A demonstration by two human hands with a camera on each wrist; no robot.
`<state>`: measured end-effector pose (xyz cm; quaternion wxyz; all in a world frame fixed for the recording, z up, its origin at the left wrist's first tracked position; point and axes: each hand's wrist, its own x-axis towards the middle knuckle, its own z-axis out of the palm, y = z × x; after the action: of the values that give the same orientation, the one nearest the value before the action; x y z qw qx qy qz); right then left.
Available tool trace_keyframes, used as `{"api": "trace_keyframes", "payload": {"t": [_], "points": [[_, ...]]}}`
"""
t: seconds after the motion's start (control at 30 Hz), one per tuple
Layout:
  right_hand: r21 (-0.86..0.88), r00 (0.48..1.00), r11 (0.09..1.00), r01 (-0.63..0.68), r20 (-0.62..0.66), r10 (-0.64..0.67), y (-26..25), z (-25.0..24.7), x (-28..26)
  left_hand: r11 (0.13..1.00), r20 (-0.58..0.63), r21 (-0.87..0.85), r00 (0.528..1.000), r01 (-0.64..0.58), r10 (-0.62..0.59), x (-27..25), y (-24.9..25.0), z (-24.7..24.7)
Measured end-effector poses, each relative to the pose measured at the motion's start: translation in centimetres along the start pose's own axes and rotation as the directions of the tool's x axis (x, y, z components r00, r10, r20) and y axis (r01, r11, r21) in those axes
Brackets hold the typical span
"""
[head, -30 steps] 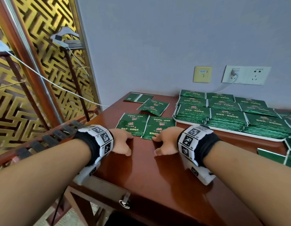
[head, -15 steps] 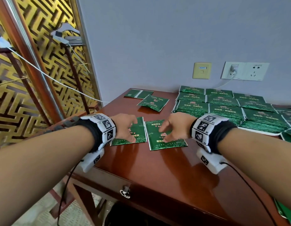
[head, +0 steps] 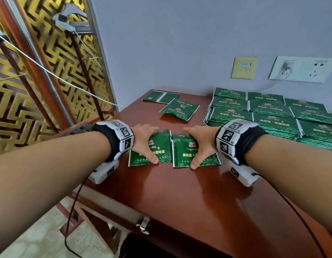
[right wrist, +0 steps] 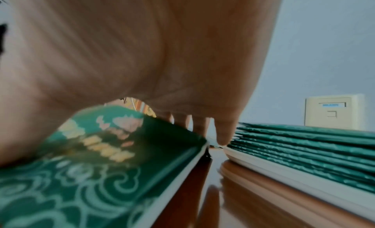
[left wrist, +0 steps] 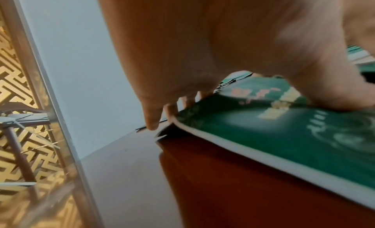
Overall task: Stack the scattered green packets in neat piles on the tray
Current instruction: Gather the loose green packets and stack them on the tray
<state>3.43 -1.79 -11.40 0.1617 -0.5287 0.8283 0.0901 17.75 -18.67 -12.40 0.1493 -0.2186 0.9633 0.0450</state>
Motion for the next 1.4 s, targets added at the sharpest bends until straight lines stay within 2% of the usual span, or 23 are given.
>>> {"api": "trace_keyframes", "payload": {"t": [0.2,0.27,0.33,0.43,0.53,0.6,0.67,0.73,0.8,0.9,1.0,1.13,1.27,1.4], "points": [[-0.026,0.964,1.0,-0.016,-0.265,0.008,-0.1,-1.3,-1.4,0.995,-0.191,-0.044,0.979,-0.086,0.076,-1.5,0.3,-1.4],[0.056,0.969,0.998,0.0,-0.245,0.014,0.3,-2.0,-2.4,0.992,-0.23,-0.051,0.968,-0.114,0.1,-2.3,0.6,-2.2],[0.109,0.993,0.994,-0.021,-0.117,0.034,0.5,-2.6,-3.9,0.986,-0.196,-0.108,0.975,-0.128,0.105,-2.9,0.9,-3.0],[-0.023,0.993,0.993,-0.116,0.035,0.117,0.9,-2.3,-4.9,0.976,-0.087,-0.174,0.989,-0.132,0.119,-3.0,2.1,-3.4],[-0.058,0.983,0.983,-0.172,0.061,0.176,1.2,-0.9,-4.8,0.982,-0.025,-0.122,0.99,-0.143,0.141,-2.5,4.1,-2.6],[-0.089,0.979,0.979,-0.182,0.081,0.189,1.2,0.2,-5.0,0.992,0.049,0.001,0.991,-0.122,0.122,-2.1,5.0,-1.6],[-0.102,0.977,0.976,-0.194,0.065,0.201,1.2,1.1,-5.3,0.978,0.105,0.175,0.99,-0.113,0.096,-1.7,5.6,-0.6],[-0.075,0.974,0.975,-0.21,0.069,0.215,1.2,1.5,-5.4,0.966,0.125,0.25,0.991,-0.073,0.043,-1.4,5.7,-0.2],[-0.042,0.97,0.973,-0.226,0.084,0.229,1.0,1.5,-5.6,0.981,0.15,0.196,0.988,-0.013,-0.016,-1.3,5.6,-0.2],[0.023,0.972,0.974,-0.226,0.066,0.224,1.0,1.8,-5.7,0.992,0.158,0.126,0.987,0.011,-0.031,-1.7,5.3,0.4],[0.065,0.973,0.974,-0.219,0.086,0.213,1.1,2.6,-5.7,0.998,0.114,0.067,0.993,-0.012,0.004,-1.8,4.9,1.1],[0.042,0.984,0.984,-0.173,0.049,0.171,2.1,2.6,-6.2,0.999,0.128,0.012,0.991,-0.043,0.041,-1.8,5.6,0.7],[0.099,0.984,0.983,-0.155,-0.069,0.163,3.8,2.1,-6.6,0.993,0.073,-0.015,0.99,-0.121,0.122,-1.3,7.4,-1.0],[0.133,0.958,0.975,-0.181,-0.202,0.205,6.2,1.6,-7.4,0.977,-0.04,-0.041,0.977,-0.211,0.209,0.6,9.5,-3.0]]}}
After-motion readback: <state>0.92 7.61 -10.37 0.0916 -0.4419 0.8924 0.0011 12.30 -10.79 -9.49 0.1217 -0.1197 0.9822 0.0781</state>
